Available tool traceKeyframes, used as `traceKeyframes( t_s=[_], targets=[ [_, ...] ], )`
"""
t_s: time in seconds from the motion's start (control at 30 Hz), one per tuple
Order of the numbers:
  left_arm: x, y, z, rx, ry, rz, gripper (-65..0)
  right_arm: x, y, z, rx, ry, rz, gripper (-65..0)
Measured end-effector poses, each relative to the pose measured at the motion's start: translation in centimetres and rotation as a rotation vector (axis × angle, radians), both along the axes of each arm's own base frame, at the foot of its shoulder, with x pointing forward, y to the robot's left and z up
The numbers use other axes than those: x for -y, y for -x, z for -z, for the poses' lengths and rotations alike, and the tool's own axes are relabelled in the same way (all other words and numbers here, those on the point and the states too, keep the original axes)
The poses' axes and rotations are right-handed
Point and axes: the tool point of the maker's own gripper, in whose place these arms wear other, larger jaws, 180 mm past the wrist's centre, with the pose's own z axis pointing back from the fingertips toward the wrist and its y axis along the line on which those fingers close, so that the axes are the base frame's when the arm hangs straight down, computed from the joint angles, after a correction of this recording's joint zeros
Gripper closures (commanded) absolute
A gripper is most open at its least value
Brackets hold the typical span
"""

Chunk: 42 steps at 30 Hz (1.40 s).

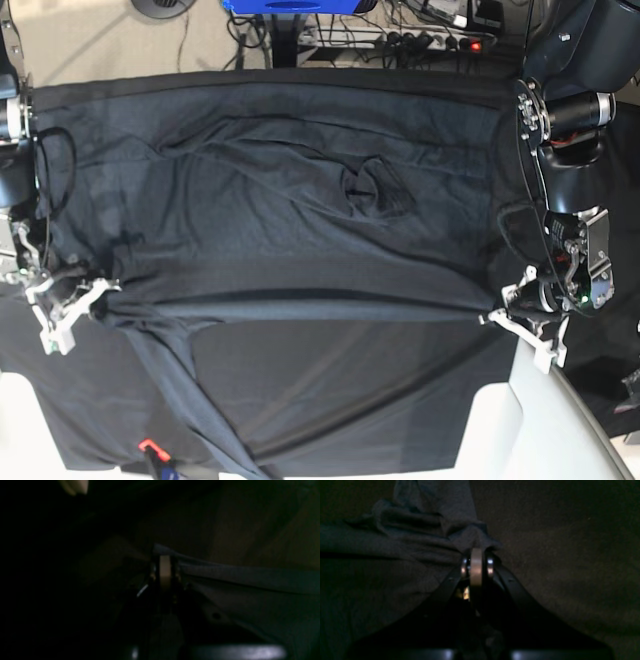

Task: Fold the T-shirt properly
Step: 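Lift the held side edges with both grippers and fold toward the collar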

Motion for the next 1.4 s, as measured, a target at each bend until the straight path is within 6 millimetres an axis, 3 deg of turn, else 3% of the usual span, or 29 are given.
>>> traceKeyframes(
  t_s=[0.3,0.53,0.73,0.9,1.07,1.2,1.4],
  targets=[
    [0.0,0.1,0.1,-0.003,0.001,0.0,0.0,-0.1,-0.6,-0.7,0.03,-0.001,-0.004,0.0],
    [0.3,0.2,0.3,-0.018,0.001,0.01,0.0,-0.9,-0.3,0.2,0.017,0.159,-0.15,0.0],
    [0.6,2.3,1.1,-0.079,-0.019,0.041,0.0,-0.7,-0.2,0.3,0.008,0.167,-0.151,0.0],
    [1.0,5.7,2.2,-0.137,-0.055,0.083,0.0,-0.4,0.9,1.2,-0.098,0.204,-0.168,0.0],
    [2.7,5.9,0.3,-0.088,0.049,0.104,0.0,-1.2,0.9,0.5,-0.1,0.231,-0.203,0.0],
    [2.0,6.8,-0.7,-0.085,0.024,0.123,0.0,-1.3,1.9,0.9,-0.155,0.259,-0.222,0.0],
    [2.6,7.6,-0.5,-0.092,0.02,0.139,0.0,0.6,3.5,-0.7,-0.155,0.281,-0.173,0.0]
  ],
)
